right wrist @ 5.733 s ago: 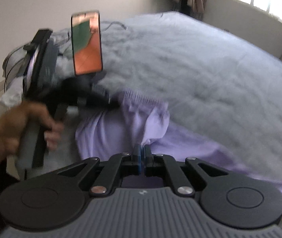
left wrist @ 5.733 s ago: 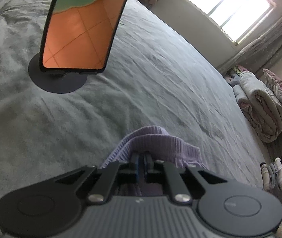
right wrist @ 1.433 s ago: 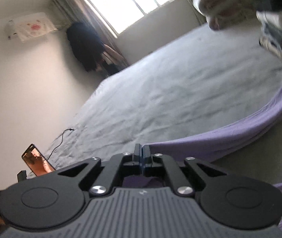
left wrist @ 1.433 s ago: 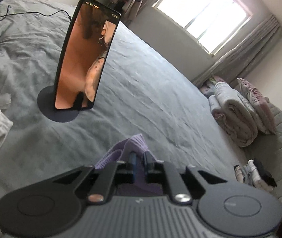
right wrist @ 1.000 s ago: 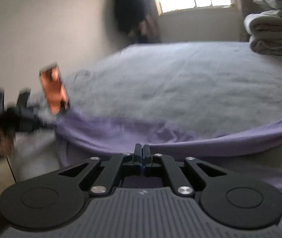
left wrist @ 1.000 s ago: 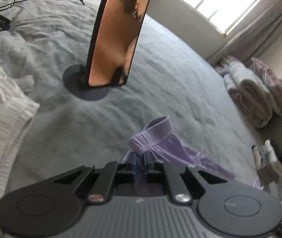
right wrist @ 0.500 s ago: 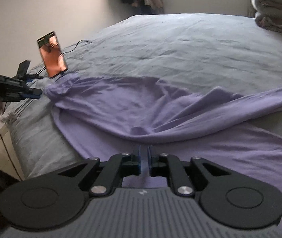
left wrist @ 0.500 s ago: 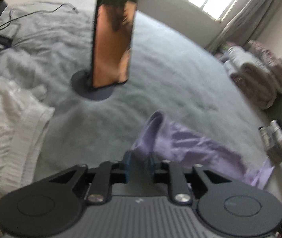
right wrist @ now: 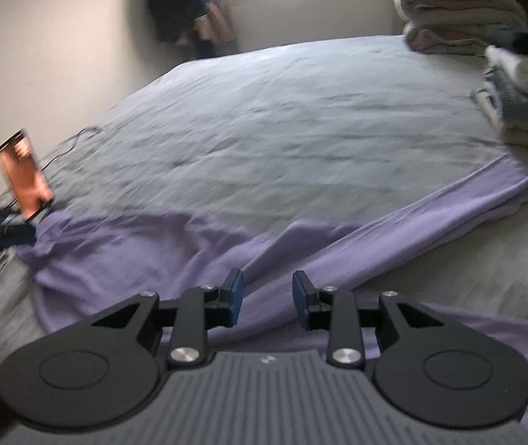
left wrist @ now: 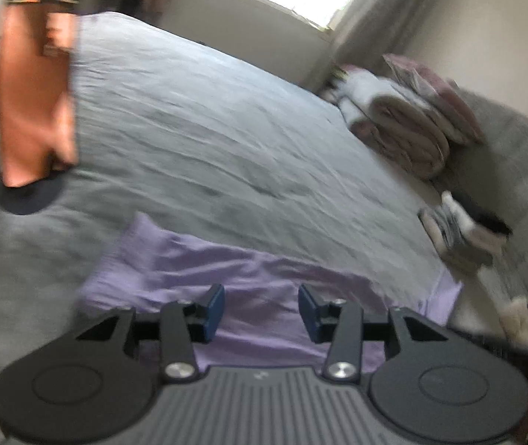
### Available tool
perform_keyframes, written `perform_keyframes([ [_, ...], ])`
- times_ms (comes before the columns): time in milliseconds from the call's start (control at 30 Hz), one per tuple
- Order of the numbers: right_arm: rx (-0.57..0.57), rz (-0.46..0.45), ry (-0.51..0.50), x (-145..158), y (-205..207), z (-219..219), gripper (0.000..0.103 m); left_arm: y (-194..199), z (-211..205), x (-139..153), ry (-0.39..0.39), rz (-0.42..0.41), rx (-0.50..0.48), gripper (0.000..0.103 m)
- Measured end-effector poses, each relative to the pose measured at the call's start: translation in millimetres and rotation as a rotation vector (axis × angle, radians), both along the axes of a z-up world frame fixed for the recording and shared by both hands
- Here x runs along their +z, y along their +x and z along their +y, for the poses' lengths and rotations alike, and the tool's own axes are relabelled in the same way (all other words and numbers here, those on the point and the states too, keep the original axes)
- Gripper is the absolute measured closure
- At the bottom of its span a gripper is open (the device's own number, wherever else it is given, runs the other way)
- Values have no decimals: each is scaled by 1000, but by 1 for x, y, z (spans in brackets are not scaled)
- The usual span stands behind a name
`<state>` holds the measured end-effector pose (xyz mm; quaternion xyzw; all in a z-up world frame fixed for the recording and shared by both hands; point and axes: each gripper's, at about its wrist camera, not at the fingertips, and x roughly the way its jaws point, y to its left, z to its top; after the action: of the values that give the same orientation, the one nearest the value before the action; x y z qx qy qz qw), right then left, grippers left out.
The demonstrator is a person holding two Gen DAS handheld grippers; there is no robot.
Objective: Fold clothes
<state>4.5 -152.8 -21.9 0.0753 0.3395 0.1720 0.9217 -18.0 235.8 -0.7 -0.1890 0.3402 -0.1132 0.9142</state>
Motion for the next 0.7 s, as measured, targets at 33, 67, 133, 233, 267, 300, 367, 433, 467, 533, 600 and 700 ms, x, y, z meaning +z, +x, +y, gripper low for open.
perform_keyframes([
  [33,-21,2,0,0,4,-3,69,3,-8,-2,5,3,-19,58],
  [67,-41,5,0,-1,9,-7,69,7,-17,-5,8,6,-42,58],
  [133,-82,8,2,-2,17,-14,69,14,-32,-10,12,11,-79,58],
  [233,-143,18,9,-4,30,-24,69,22,-57,-16,19,10,-139,58],
  [267,-163,22,12,-4,34,-27,69,25,-65,-17,22,8,-160,58],
  [300,-184,24,15,-5,38,-29,69,26,-73,-19,21,3,-182,58],
  [367,-226,28,19,-8,47,-34,69,29,-89,-21,18,-7,-227,58],
  [433,-258,34,30,-10,55,-39,69,30,-109,-25,23,-11,-288,58],
  [467,-276,37,35,-12,60,-40,69,31,-119,-27,25,-13,-318,58],
  [533,-307,44,38,-15,69,-42,69,31,-138,-30,42,-21,-372,60],
  [600,-330,44,21,-20,76,-42,69,30,-153,-33,55,-32,-427,60],
  [700,-355,43,-22,-27,84,-43,79,28,-172,-38,50,-39,-493,60],
])
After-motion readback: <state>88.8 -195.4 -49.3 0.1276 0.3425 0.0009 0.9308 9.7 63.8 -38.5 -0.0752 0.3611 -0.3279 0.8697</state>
